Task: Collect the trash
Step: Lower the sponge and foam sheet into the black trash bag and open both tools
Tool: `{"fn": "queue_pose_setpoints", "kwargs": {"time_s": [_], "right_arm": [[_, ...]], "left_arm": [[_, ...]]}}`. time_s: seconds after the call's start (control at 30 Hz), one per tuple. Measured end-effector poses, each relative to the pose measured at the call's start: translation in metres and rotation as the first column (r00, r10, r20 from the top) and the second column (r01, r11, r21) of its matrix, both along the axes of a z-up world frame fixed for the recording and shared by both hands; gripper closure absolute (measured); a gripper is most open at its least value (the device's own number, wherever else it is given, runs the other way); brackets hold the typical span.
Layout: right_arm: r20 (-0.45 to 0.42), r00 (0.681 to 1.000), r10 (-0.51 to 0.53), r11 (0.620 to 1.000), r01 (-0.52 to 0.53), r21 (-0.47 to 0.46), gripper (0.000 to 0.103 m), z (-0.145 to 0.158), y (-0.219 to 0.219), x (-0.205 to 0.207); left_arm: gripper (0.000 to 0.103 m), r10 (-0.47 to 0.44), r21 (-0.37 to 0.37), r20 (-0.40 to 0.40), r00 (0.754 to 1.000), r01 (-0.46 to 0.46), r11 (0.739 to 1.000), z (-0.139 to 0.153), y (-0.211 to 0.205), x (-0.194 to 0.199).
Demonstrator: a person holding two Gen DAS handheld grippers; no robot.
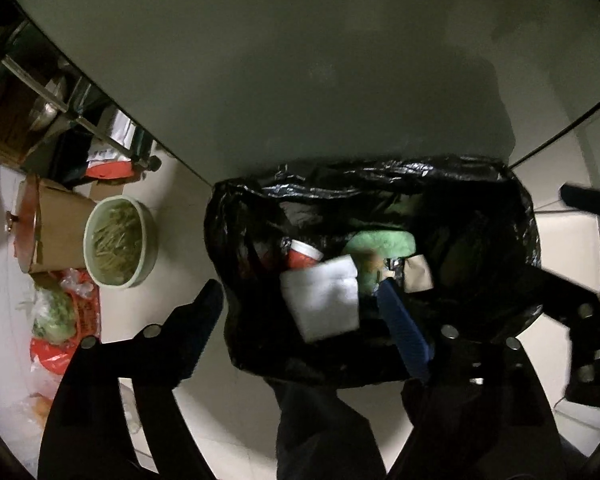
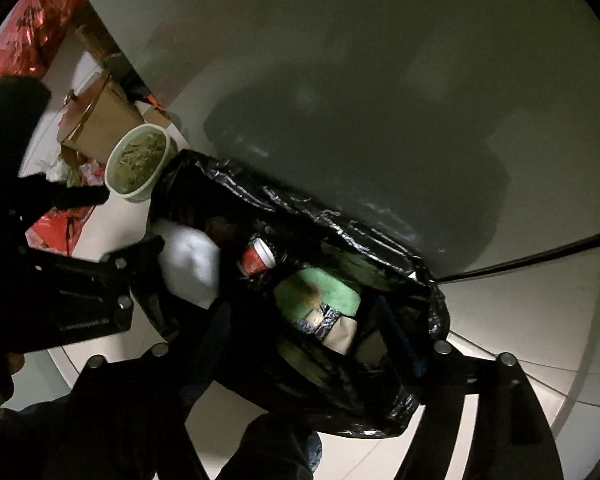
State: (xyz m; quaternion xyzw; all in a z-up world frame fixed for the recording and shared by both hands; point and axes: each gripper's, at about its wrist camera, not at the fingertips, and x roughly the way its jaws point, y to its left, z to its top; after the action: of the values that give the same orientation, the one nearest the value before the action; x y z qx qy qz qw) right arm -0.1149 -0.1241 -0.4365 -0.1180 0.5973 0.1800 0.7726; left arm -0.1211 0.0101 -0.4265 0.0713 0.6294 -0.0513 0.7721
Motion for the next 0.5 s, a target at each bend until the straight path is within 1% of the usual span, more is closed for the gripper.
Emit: {"fn": "queue_pose_setpoints", "kwargs": {"time_s": [0.13, 0.23, 0.33, 0.37, 0.43, 0.47, 0.5], "right_arm": [[0.019, 1.000, 0.000, 1.000, 0.000, -0.001, 0.021, 0.003, 0.002, 0.000], [0.021, 1.000, 0.003, 1.000, -0.003, 0.002, 0.021, 0.006, 0.003, -0.001], [0.039, 0.999, 0.009, 1.000, -0.009, 0.009, 0.021, 0.023, 0.002, -0.004], [0.046, 0.999, 0.009, 1.000, -0.010, 0.015, 0.021, 0.028, 0.000, -0.006], [0.074, 0.997, 0.010, 0.999, -0.013, 0.046, 0.021, 0.056, -0.003, -0.009], [0.087, 0.996, 0.011, 0.998, -0.017, 0.064, 0.021, 0.072, -0.004, -0.011], [0.108, 0.994, 0.015, 0.995, -0.025, 0.095, 0.021, 0.096, -0.005, -0.014]], "left_arm": [[0.019, 0.004, 0.001, 0.002, 1.000, -0.004, 1.000, -0.002, 0.001, -0.001], [0.019, -0.008, 0.018, -0.001, 1.000, 0.008, 1.000, -0.003, -0.002, -0.003], [0.019, -0.017, 0.016, 0.017, 1.000, 0.017, 1.000, 0.009, 0.001, -0.005], [0.019, -0.026, 0.008, 0.030, 0.999, 0.026, 1.000, 0.019, 0.003, -0.006], [0.019, -0.037, -0.003, 0.052, 0.998, 0.037, 0.999, 0.041, 0.006, -0.009], [0.019, -0.042, -0.014, 0.063, 0.997, 0.043, 0.999, 0.052, 0.008, -0.010], [0.019, -0.049, -0.036, 0.088, 0.995, 0.052, 0.998, 0.075, 0.014, -0.014]]}}
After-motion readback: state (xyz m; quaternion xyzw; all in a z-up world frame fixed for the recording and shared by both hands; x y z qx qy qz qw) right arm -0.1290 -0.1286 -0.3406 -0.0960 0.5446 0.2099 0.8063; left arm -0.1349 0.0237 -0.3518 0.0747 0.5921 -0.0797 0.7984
